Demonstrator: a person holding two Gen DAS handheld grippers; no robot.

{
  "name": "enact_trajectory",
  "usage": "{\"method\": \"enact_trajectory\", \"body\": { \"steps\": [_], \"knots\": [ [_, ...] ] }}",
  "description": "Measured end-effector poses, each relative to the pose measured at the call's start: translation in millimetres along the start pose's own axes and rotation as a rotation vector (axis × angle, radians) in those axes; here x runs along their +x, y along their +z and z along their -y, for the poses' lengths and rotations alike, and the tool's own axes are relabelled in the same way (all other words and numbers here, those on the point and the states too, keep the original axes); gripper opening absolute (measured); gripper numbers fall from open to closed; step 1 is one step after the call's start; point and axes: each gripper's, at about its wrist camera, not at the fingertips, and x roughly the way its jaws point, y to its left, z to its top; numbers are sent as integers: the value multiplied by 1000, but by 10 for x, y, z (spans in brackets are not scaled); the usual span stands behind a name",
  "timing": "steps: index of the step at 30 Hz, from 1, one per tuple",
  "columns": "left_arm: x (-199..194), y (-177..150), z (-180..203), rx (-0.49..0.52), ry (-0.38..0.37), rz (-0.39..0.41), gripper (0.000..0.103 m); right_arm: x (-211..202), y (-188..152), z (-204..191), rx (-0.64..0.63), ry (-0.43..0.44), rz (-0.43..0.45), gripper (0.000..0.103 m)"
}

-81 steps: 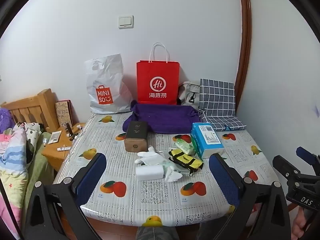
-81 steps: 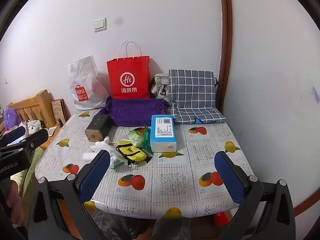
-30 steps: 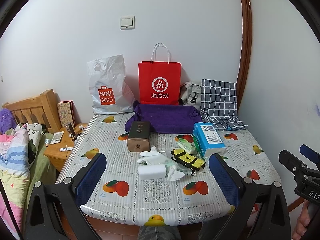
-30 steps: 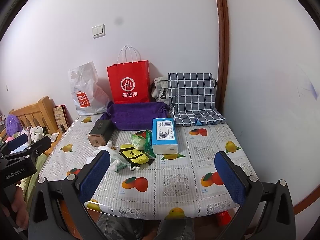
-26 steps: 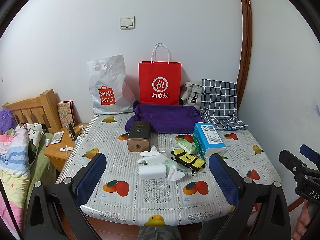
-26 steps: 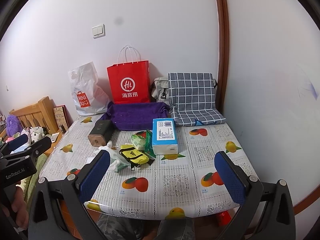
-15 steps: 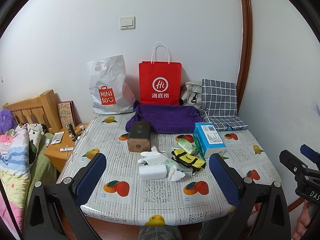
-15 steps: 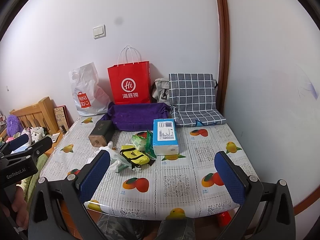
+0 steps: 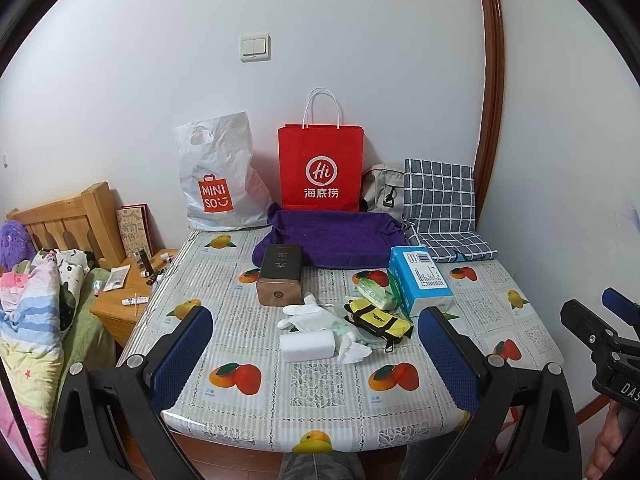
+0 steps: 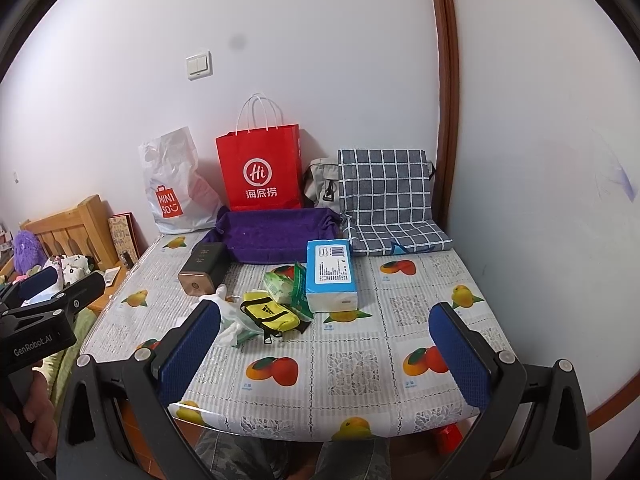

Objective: Organize soft objects

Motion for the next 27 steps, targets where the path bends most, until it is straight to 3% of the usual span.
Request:
{"method": "enact_trajectory", "body": {
  "steps": [20,27],
  "knots": [
    [2,104,-11,20,1,-1,103,-5,4,-27,-5,11,9,102],
    [345,150,-85,11,-8,-46,103,228,33,-51,-2,23,-17,102]
  ]
}}
